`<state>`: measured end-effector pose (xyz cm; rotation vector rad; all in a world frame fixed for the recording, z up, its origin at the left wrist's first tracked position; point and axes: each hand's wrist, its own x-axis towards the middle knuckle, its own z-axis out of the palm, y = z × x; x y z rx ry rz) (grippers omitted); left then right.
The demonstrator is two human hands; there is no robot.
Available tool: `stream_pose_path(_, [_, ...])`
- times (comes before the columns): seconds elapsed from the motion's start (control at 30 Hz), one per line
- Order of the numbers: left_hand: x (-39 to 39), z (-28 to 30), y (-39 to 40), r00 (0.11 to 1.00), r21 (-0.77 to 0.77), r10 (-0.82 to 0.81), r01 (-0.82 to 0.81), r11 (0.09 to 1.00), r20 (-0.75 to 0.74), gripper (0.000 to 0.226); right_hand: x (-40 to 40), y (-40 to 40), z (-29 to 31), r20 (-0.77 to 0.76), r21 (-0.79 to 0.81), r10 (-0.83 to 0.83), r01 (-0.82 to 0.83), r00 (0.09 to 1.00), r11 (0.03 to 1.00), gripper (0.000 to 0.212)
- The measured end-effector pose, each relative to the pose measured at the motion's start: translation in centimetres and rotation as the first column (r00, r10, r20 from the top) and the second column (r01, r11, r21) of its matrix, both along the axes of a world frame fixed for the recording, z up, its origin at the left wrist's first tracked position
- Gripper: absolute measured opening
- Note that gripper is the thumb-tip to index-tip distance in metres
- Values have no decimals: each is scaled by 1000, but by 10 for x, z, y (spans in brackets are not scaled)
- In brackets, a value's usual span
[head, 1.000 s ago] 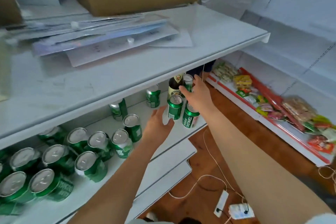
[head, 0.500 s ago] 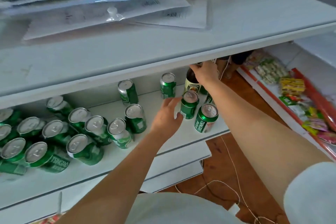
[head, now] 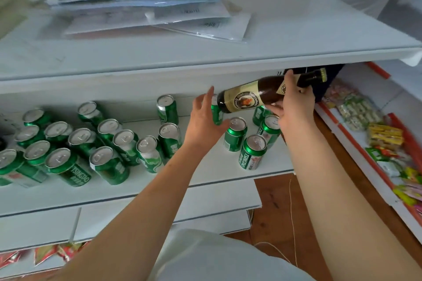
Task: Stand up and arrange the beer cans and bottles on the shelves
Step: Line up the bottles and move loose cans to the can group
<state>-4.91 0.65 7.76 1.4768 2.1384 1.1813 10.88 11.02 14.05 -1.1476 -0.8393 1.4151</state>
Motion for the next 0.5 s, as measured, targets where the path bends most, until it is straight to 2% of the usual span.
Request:
stream_pose_path(0.1, [-1,5,-15,1000,29,13,-14,999,13,99,-1,-23,-2,-52,-69,155,-158,987,985,53])
stream_pose_path(0.27, [-33,2,-80,985,-10,171,-171,985,-2,72,-42,-69,-9,-43,-151,348,-351,936,924,45])
stream_pose_path(0.4, [-67,4,-143,955,-22,297,-297,955,-13,70,-89,-104,-13,-103,-205,489,-500,866,842,31])
stream_pose_path(0.5, [-95,8,-193,916,7,397,-398,918,-52,69,-138,-139,-9,-89,-201,577,-582,812,788,34])
